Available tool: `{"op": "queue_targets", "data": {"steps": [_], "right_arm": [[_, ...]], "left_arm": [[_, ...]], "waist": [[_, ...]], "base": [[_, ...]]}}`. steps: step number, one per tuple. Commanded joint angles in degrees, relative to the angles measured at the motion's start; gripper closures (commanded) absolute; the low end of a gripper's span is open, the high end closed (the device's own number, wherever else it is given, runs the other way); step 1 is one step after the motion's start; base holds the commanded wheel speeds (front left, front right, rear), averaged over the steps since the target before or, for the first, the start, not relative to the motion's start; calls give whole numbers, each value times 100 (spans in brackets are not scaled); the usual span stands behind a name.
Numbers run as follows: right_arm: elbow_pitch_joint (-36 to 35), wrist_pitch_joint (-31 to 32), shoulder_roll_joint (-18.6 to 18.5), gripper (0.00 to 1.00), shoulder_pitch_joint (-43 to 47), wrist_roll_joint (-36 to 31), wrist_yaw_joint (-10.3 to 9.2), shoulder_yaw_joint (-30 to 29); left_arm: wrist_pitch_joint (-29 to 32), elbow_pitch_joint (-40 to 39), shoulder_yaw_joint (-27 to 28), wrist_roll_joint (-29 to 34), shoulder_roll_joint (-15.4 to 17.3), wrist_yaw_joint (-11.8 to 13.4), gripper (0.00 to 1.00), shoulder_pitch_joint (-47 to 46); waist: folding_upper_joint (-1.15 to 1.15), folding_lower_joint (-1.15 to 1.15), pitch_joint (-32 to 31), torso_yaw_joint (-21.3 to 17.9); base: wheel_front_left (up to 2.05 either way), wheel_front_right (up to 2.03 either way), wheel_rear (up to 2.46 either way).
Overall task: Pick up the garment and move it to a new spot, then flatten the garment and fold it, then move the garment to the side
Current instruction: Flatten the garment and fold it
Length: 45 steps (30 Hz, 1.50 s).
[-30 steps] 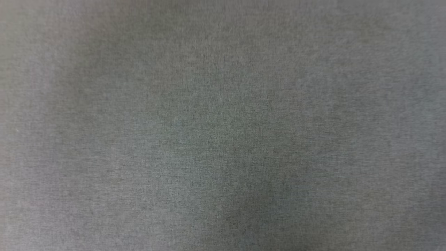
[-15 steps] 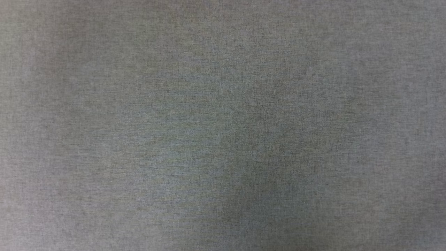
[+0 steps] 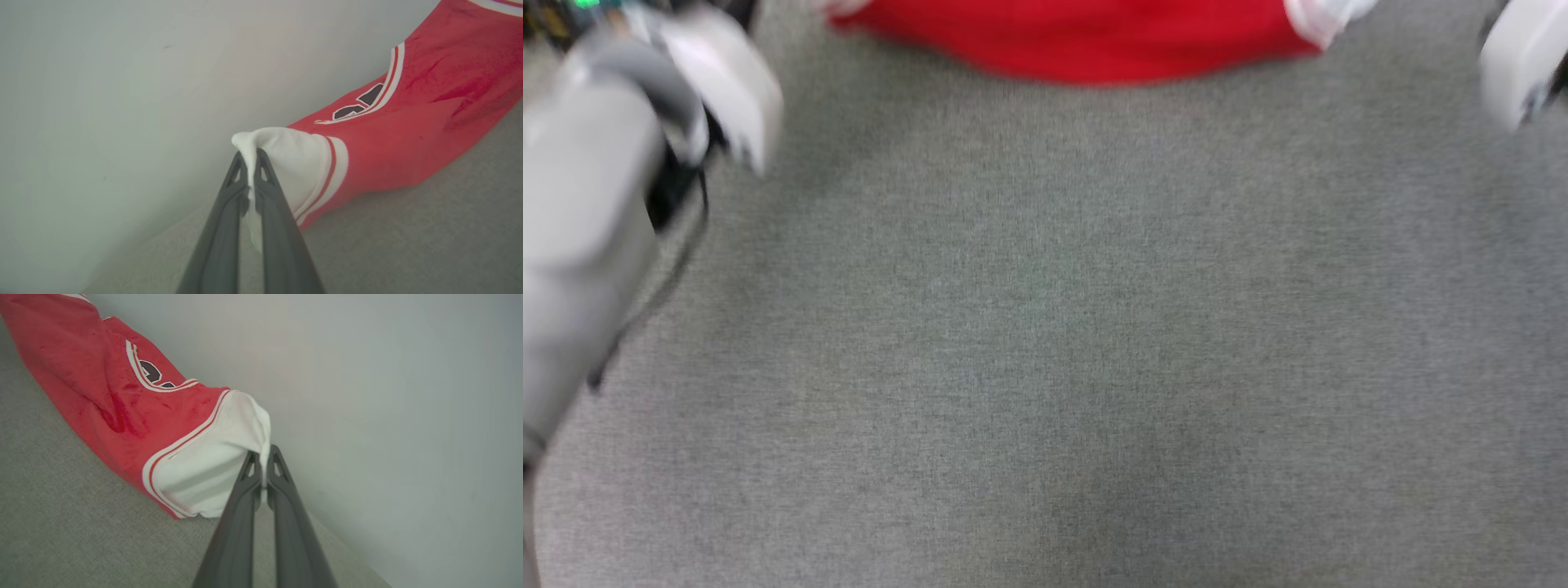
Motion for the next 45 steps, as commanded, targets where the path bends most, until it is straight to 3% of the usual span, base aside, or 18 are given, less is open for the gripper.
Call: {"op": "queue_targets", "data": {"steps": [1,12,22,35,42,43,44,45], "right_arm": [[-89,-95,-69,100,310,82,-8,9],[-1060,-253,-663,100,2870,398,-7,16],[-1657,-49,-1351,100,5154,617,-7,-531],[-2937,709,-1517,100,8206,491,-7,-2174],[-3600,1293,-1408,100,9103,96,-7,-3219],[-3689,1368,-1396,93,9141,19,-8,-3372],[-3689,1368,-1396,93,9141,19,-8,-3372],[-3779,1441,-1388,64,9159,-48,-8,-3538]], "left_arm": [[-33,-154,-5,-35,72,68,100,376],[-33,-1927,-24,-351,839,795,100,3344],[-34,-2667,-306,-629,1227,1320,100,5084],[30,-3595,-497,-788,1799,1939,100,6135],[84,-3937,-521,-801,1863,2156,100,6275],[93,-3990,-525,-784,1850,2187,100,6260],[93,-3990,-525,-784,1850,2187,100,6260],[97,-4038,-520,-764,1835,2210,100,6234]], "waist": [[0,0,-239,-28],[0,0,-1154,-120],[0,0,-1964,-146],[0,0,-2473,-135],[0,0,-2448,-122],[0,0,-2435,-115],[0,0,-2435,-115],[0,0,-2421,-104]], "base": [[0,0,0],[0,0,0],[0,0,0],[0,0,0],[0,0,0],[0,0,0],[0,0,0],[0,0,0]]}}
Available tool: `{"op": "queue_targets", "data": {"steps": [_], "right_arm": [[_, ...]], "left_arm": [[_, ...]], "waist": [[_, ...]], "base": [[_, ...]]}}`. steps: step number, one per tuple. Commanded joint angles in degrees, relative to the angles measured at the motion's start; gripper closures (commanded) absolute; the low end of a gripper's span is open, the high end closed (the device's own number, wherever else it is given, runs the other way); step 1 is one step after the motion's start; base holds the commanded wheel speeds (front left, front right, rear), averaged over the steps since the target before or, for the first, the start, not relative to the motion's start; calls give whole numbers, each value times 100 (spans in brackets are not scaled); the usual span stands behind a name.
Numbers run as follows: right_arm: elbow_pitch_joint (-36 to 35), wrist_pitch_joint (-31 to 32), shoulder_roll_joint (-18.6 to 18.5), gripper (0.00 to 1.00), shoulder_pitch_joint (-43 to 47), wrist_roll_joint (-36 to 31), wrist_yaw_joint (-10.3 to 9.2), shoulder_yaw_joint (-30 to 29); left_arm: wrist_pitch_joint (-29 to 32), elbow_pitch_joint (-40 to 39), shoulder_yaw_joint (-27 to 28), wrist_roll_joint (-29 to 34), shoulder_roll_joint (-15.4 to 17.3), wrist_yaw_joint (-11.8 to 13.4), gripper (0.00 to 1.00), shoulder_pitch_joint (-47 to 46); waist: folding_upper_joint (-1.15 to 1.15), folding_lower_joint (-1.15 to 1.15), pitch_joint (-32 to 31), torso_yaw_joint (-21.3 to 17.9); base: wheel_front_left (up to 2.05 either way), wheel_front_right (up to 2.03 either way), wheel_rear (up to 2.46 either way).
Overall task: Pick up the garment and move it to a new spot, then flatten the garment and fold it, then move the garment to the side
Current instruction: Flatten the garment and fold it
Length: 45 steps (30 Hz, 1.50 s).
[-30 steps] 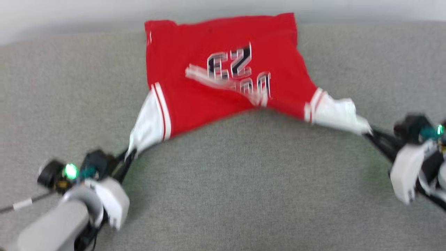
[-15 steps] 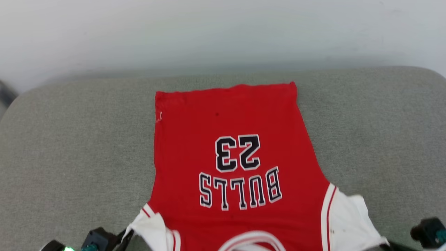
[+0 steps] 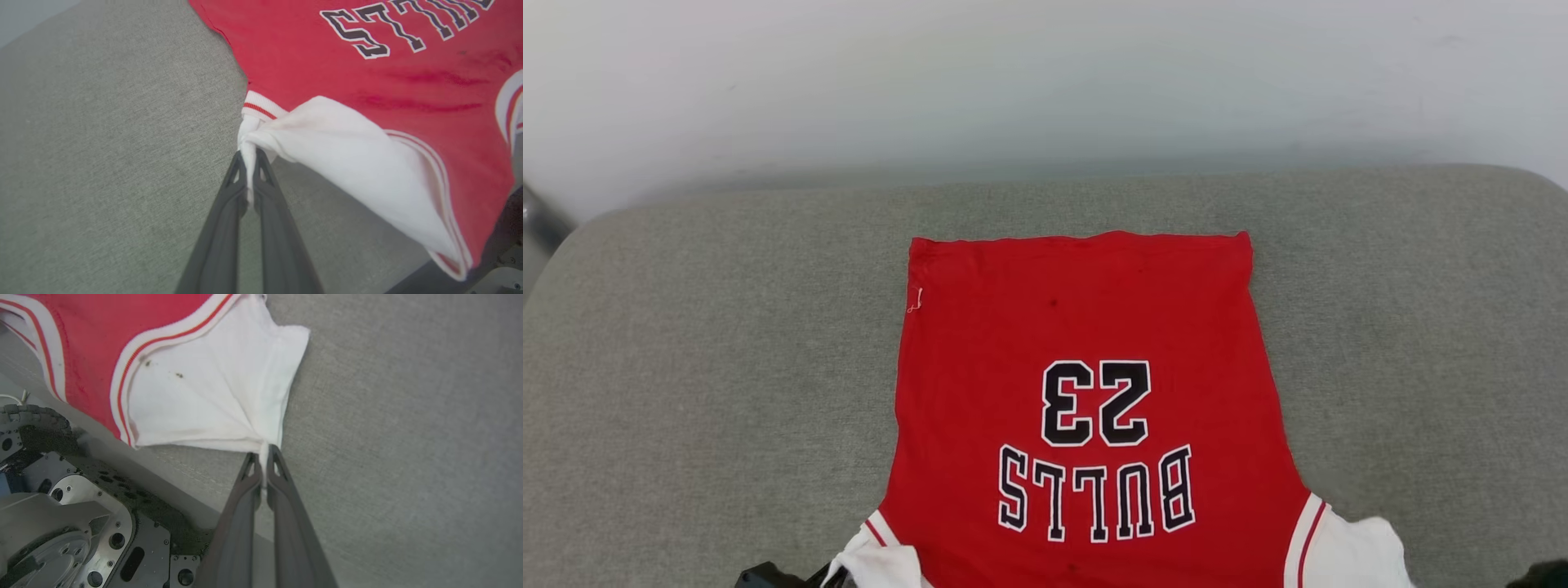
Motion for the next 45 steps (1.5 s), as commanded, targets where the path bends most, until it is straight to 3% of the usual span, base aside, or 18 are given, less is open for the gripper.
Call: {"op": "queue_targets", "data": {"steps": [1,2,8,15,16,17,22,23,24,29,36,45], "right_arm": [[-69,30,9,5,36,-63,-7,-137],[-159,66,22,0,29,-130,-7,-327],[-914,545,-28,0,-258,-448,-6,-1461],[-1864,1493,-655,0,-1417,-443,-6,-2425],[-1928,1677,-770,0,-1682,-346,-6,-2407],[-1991,2425,-1222,0,-2562,-8,-6,-2111],[-1794,4125,-1546,0,-4134,625,-6,-1253],[-1738,4458,-1519,0,-4461,660,-6,-1074],[-1427,5406,-1226,0,-5402,707,-6,-615],[-658,6406,-562,0,-6588,618,-6,-123],[364,6724,-43,0,-7226,344,-6,37],[938,6604,203,0,-6677,418,-5,198]], "left_arm": [[3,-42,12,32,-24,34,100,-15],[22,-84,8,59,-32,58,100,-46],[66,-373,2,241,-90,177,100,-234],[115,-747,55,526,-112,313,100,-579],[120,-780,58,578,-129,318,100,-650],[123,-870,63,744,-198,319,100,-860],[79,-946,76,998,-376,303,100,-1163],[67,-954,86,1032,-415,297,100,-1215],[36,-978,103,1148,-521,289,100,-1355],[-11,-968,87,1347,-707,232,100,-1571],[-54,-935,86,1522,-904,201,100,-1725],[-91,-843,221,1558,-1017,196,100,-1733]], "waist": [[0,1,20,22],[0,1,38,42],[0,1,189,209],[0,1,709,485],[0,1,803,542],[0,1,1154,728],[0,1,1692,1049],[0,1,1800,1111],[0,1,2109,1296],[0,1,2531,1554],[0,1,2917,1854],[0,1,3207,1873]], "base": [[0,0,0],[0,0,0],[0,0,0],[0,0,0],[0,0,0],[0,0,0],[0,0,0],[0,0,0],[0,0,0],[0,0,0],[0,0,0],[0,0,0]]}}
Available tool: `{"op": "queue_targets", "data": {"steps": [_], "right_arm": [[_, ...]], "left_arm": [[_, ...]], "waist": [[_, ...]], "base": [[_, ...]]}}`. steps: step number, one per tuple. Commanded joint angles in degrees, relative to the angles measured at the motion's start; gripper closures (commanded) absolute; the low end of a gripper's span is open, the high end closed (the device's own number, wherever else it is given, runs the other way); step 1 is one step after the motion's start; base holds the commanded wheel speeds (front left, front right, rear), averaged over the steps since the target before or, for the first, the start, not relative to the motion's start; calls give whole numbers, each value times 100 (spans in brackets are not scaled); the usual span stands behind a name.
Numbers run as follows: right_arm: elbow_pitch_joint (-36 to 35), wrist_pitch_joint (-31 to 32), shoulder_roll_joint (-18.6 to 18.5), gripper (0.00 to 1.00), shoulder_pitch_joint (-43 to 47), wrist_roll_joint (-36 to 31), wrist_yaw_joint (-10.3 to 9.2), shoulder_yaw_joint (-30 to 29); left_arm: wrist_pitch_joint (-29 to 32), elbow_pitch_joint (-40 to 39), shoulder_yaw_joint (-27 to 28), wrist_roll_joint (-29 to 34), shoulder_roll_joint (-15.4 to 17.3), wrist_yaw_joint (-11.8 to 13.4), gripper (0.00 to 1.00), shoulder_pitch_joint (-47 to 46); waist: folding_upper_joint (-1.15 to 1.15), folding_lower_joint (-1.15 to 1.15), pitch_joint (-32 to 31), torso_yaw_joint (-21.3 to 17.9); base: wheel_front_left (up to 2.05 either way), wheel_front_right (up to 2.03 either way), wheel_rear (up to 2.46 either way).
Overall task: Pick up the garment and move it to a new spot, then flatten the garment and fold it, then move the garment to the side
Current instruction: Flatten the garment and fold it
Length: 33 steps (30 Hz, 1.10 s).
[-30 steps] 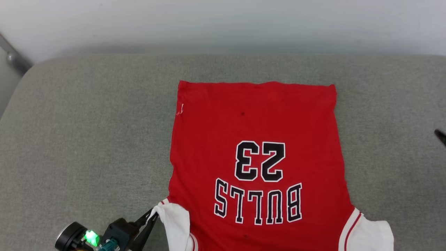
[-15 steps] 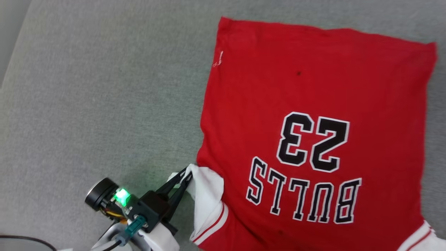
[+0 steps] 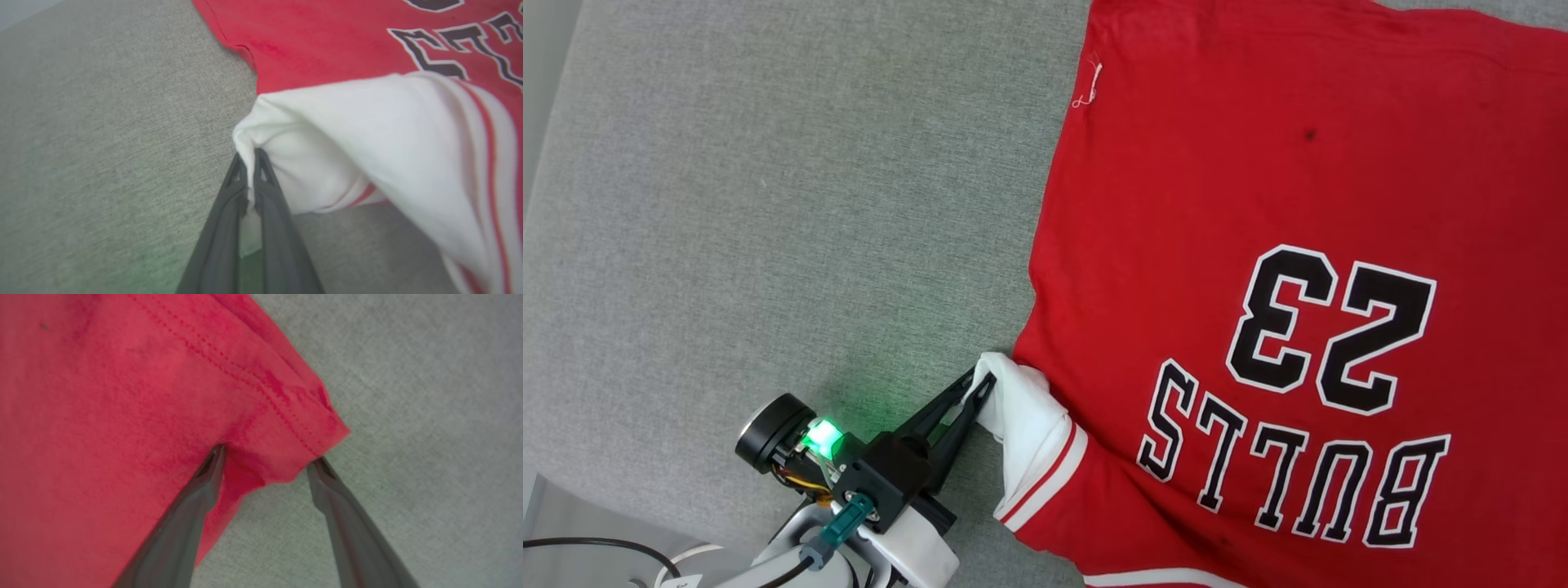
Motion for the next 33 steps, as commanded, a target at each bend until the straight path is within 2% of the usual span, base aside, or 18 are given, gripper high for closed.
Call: {"op": "queue_targets", "data": {"steps": [1,3,11,18,25,27,28,33], "right_arm": [[101,13,133,0,347,2,-4,221],[36,-45,150,100,370,7,-4,276],[5,-703,197,100,-85,-67,-4,367],[-371,-1413,47,100,-196,154,-4,909],[-1217,-1899,-692,100,194,682,-4,1374],[-1426,-2026,-997,100,394,800,-4,1417],[-1426,-2026,-997,100,394,800,-4,1417],[-1711,-2393,-1687,100,1213,1114,-4,1411]], "left_arm": [[36,100,8,7,-32,-25,100,-25],[35,139,33,9,-42,-50,100,-19],[8,340,191,-99,-76,-102,100,254],[-4,396,468,-214,50,-62,100,734],[-17,362,713,-286,310,-50,100,1170],[-17,352,755,-294,391,-61,100,1269],[-17,352,755,-294,391,-61,100,1269],[-17,321,870,-325,450,-44,100,1493]], "waist": [[0,-1,25,-22],[0,-1,26,-47],[0,-1,-430,-242],[0,-1,-1228,-663],[0,-1,-1852,-1159],[0,-1,-1979,-1306],[0,-1,-1979,-1306],[0,-1,-2232,-1665]], "base": [[0,0,0],[0,0,0],[0,0,0],[0,0,0],[0,0,0],[0,0,0],[0,0,0],[0,0,0]]}}
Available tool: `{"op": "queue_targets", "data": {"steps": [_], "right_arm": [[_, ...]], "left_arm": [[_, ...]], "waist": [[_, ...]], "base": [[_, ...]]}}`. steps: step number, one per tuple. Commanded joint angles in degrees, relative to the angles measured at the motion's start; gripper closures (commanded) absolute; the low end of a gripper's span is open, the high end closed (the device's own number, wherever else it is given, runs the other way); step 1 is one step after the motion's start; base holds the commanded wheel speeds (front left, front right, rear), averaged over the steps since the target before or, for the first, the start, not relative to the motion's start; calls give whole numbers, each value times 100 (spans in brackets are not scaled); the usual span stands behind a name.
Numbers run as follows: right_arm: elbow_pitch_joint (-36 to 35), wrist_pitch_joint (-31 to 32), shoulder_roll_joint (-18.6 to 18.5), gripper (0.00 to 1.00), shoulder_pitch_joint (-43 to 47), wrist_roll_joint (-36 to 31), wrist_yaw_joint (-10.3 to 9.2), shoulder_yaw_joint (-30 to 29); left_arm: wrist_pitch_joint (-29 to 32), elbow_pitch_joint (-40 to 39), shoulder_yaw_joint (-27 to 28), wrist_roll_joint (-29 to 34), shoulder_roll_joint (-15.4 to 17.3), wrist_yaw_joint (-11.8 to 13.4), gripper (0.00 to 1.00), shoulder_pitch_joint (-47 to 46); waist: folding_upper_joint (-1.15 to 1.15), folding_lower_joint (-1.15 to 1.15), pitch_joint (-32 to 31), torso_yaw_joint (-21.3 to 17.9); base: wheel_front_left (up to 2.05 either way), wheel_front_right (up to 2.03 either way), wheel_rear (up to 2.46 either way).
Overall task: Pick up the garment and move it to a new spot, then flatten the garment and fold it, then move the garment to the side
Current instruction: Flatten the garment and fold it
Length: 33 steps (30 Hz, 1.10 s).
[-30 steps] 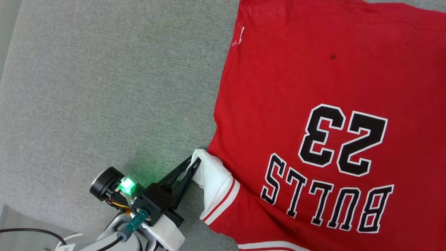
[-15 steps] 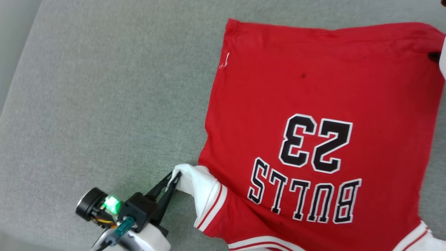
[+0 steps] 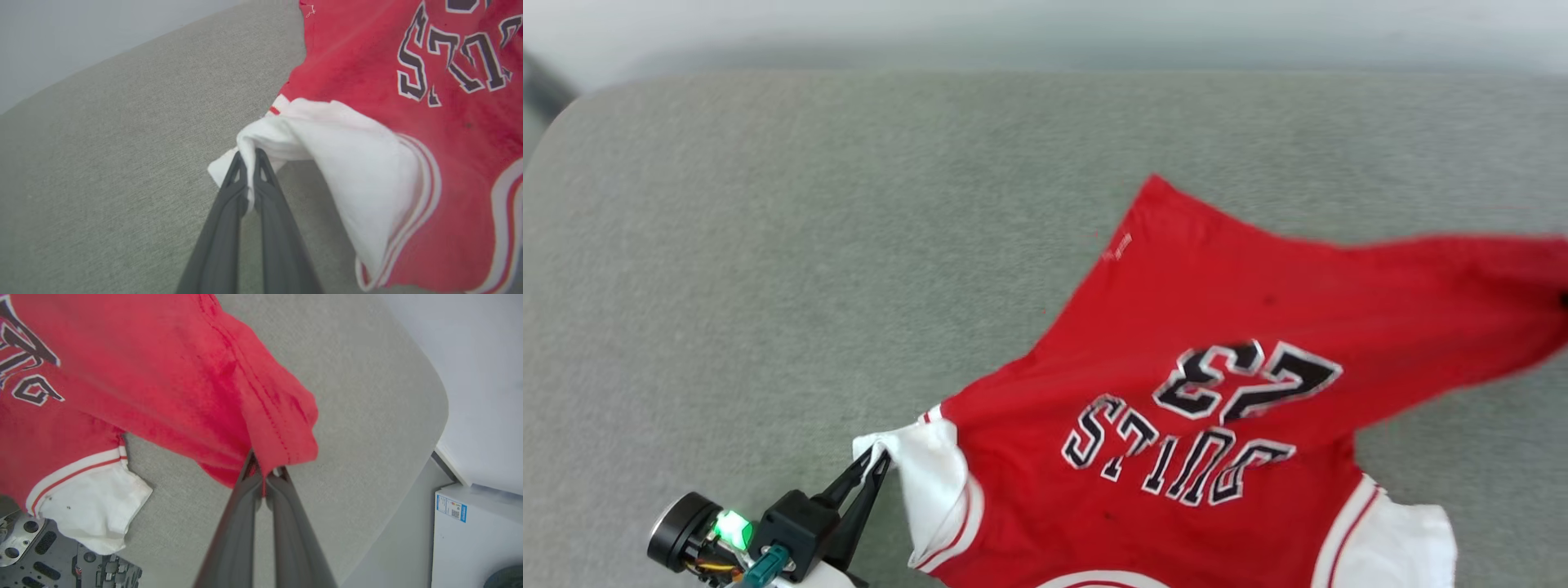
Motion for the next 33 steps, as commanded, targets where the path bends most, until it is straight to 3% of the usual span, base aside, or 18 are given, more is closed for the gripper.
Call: {"op": "queue_targets", "data": {"steps": [1,6,9,17,22,23,24,25,33], "right_arm": [[-16,-65,-85,100,191,51,-4,4],[-103,-552,-560,100,1464,374,-4,151],[-44,-915,-633,100,2205,535,-4,241],[297,-1694,-140,100,3833,589,-4,342],[409,-1892,116,100,4342,440,-4,120],[441,-1950,152,96,4354,400,-4,-11],[460,-1987,176,55,4357,360,-4,-130],[456,-2019,193,0,4350,329,-4,-271],[-275,-1650,-28,0,3598,-54,-4,-1537]], "left_arm": [[-12,-15,44,-13,14,3,100,74],[-12,-26,140,-16,49,32,100,233],[-12,-24,223,16,54,20,100,290],[-12,55,318,115,-34,-123,100,268],[-13,149,358,148,-89,-181,100,307],[-13,167,367,146,-95,-188,100,333],[-13,183,370,150,-109,-197,100,345],[-13,194,372,153,-123,-207,100,344],[-13,196,373,192,-182,-265,100,356]], "waist": [[0,0,-232,-266],[0,0,-300,-540],[0,0,-266,-646],[0,0,-122,-645],[0,0,-161,-608],[0,0,-184,-611],[0,0,-211,-608],[0,0,-239,-602],[0,0,-327,-524]], "base": [[0,0,0],[0,0,0],[0,0,0],[0,0,0],[0,0,0],[0,0,0],[0,0,0],[0,0,0],[0,0,0]]}}
